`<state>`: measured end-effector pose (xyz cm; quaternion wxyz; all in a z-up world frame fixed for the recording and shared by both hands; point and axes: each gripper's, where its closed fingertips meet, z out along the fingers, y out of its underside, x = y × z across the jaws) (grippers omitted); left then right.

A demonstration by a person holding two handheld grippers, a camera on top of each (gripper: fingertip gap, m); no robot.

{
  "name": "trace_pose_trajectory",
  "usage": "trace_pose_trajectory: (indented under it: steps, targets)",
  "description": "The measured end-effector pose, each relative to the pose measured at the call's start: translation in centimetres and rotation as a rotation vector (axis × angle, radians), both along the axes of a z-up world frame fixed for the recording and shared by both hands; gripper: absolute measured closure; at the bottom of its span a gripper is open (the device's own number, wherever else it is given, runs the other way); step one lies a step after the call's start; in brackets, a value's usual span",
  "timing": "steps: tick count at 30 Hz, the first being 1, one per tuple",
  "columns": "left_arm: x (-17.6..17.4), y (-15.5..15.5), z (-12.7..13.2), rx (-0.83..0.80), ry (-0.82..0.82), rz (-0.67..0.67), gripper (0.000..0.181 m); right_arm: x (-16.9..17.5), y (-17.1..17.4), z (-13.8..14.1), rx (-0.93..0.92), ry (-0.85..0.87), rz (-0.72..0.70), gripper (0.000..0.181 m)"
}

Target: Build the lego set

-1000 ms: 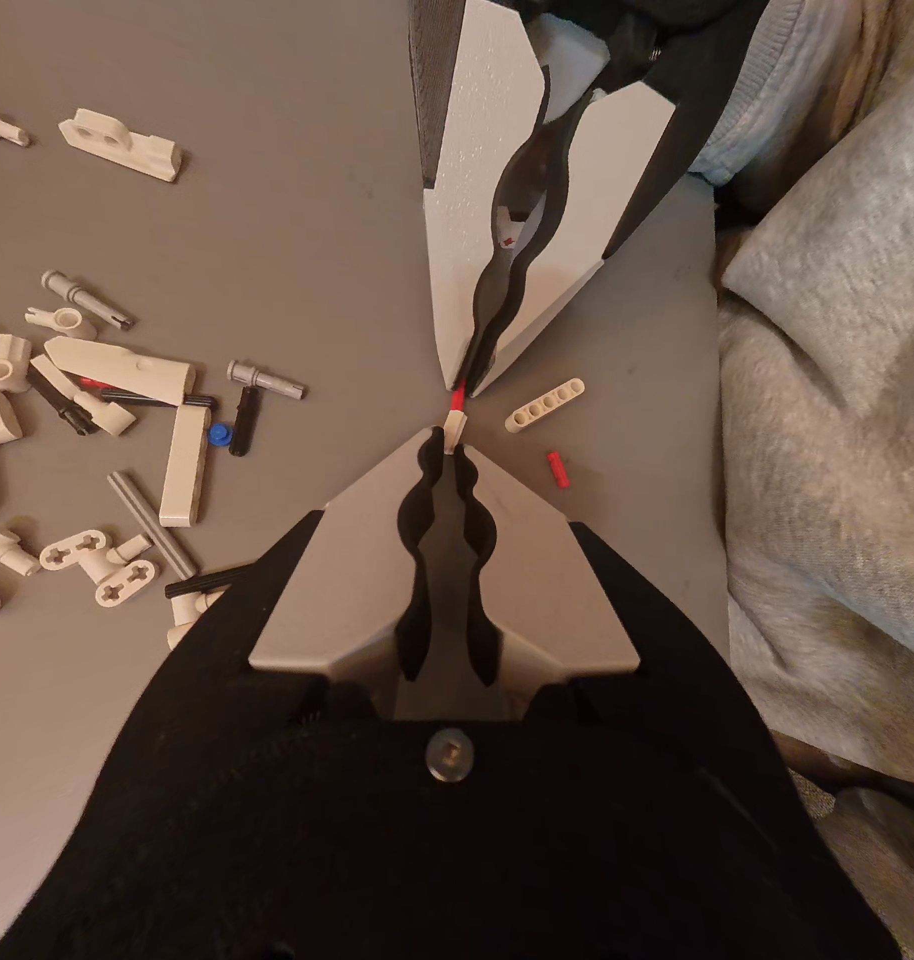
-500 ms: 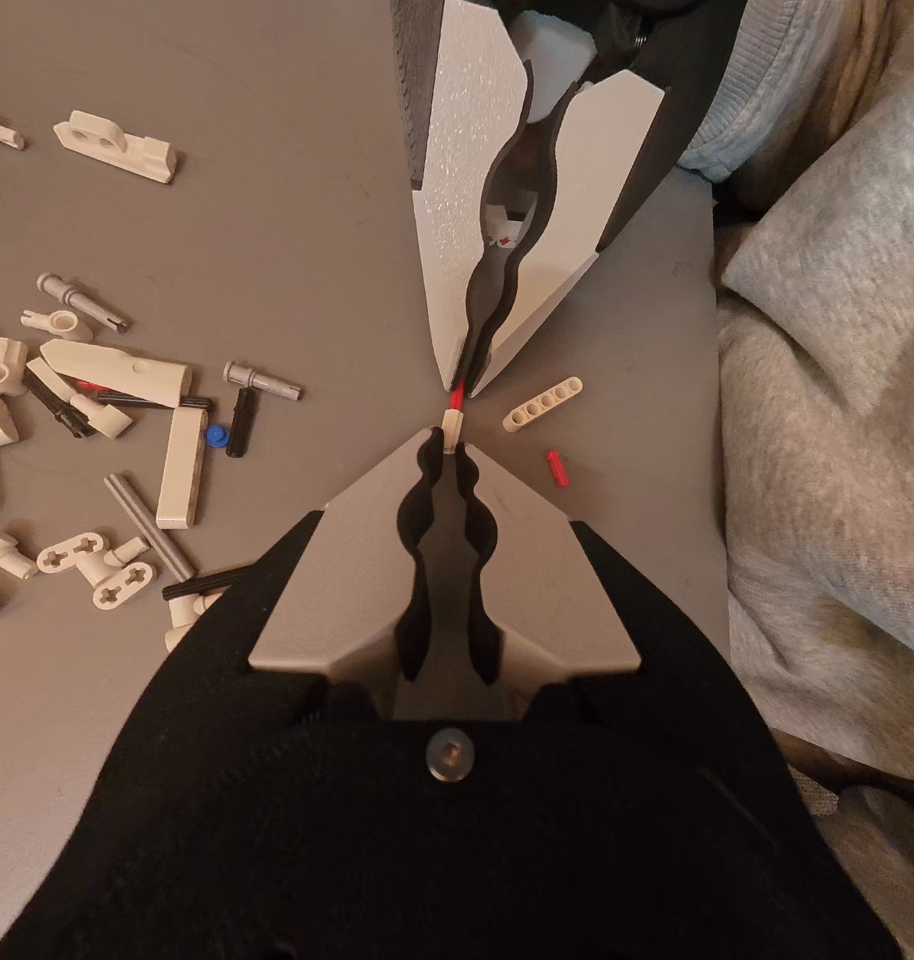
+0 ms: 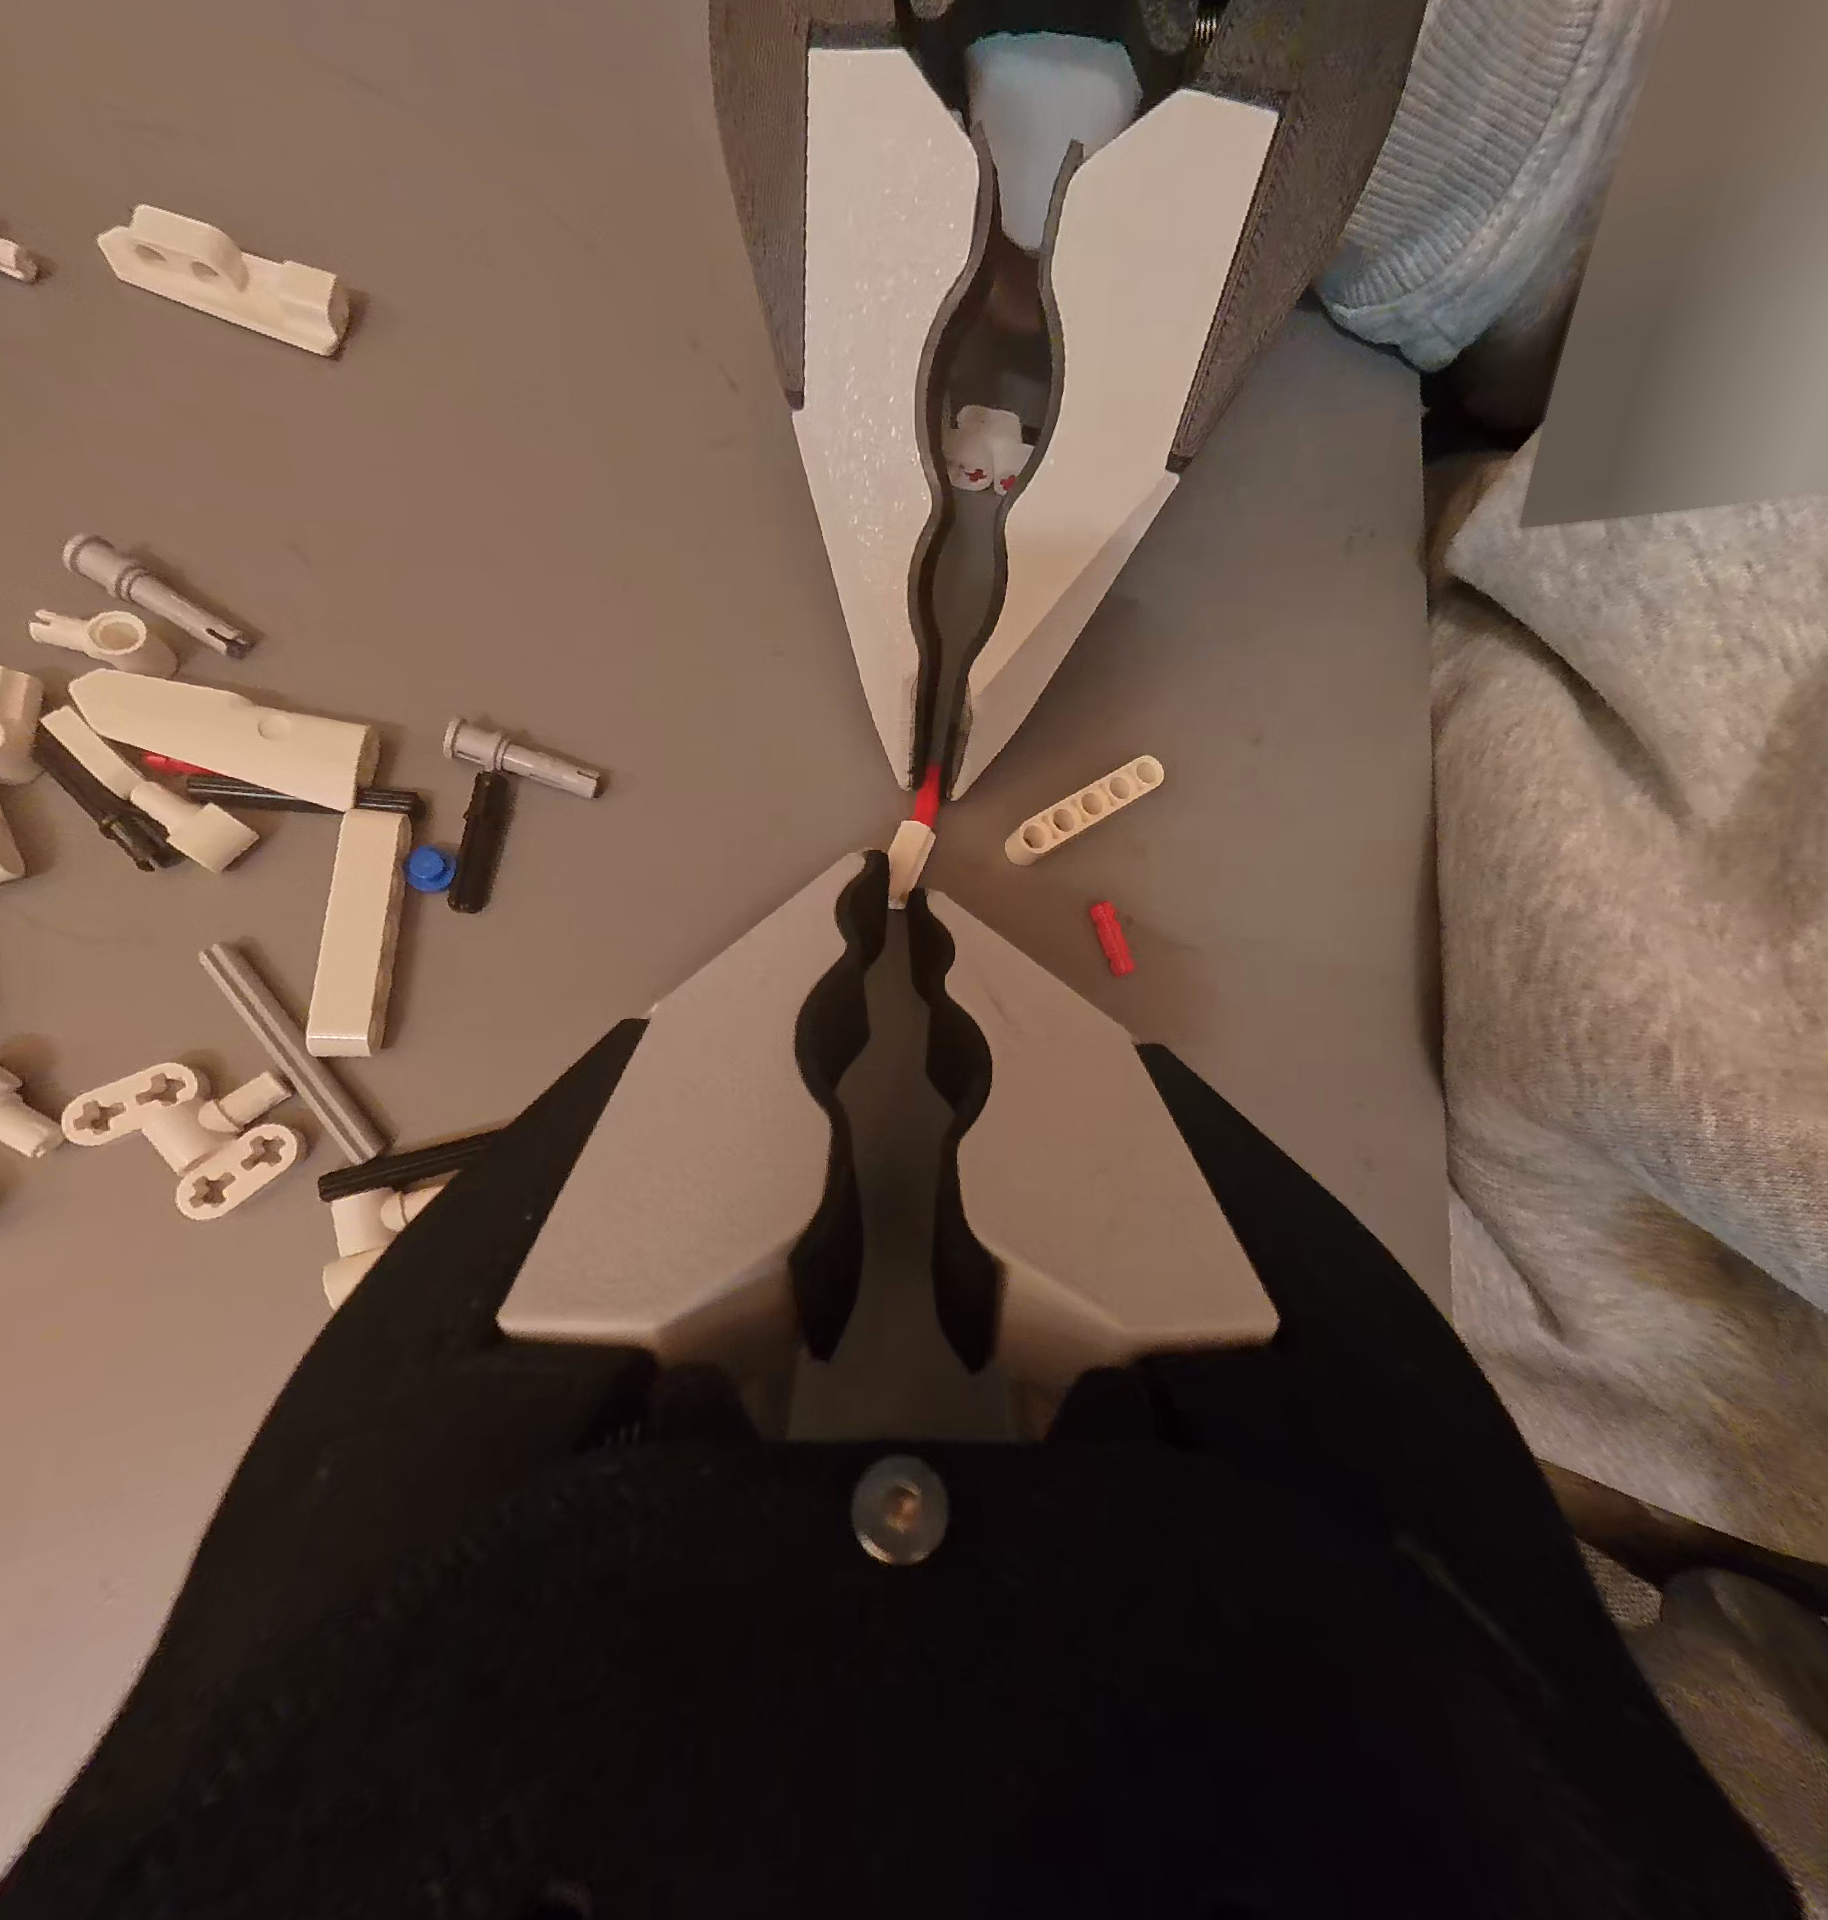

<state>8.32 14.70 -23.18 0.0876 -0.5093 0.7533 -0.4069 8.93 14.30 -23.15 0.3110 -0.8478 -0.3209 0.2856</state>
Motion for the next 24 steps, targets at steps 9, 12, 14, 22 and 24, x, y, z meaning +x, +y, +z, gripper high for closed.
trace_pose_trajectory:
  steps: [9,12,14,22,24]
  targets:
    - [0.04,0.06,0.0,-0.004,0.002,0.005,0.179,-0.08,0.09,0.14,-0.119,0.106,-0.07,0.179]
    - [0.05,0.08,-0.01,0.0,0.0,0.006,0.179,-0.14,0.2,0.26,-0.153,0.147,-0.095,0.179]
    - [0.05,0.1,-0.01,0.001,0.0,0.007,0.179,-0.07,0.27,0.29,-0.168,0.163,-0.109,0.179]
    - [0.11,-0.15,0.05,-0.018,0.005,0.004,0.181,-0.48,0.28,0.09,-0.139,0.13,-0.099,0.18]
    - [0.24,-0.47,0.03,-0.013,0.004,-0.004,0.181,-0.58,0.48,0.07,-0.118,0.109,-0.107,0.18]
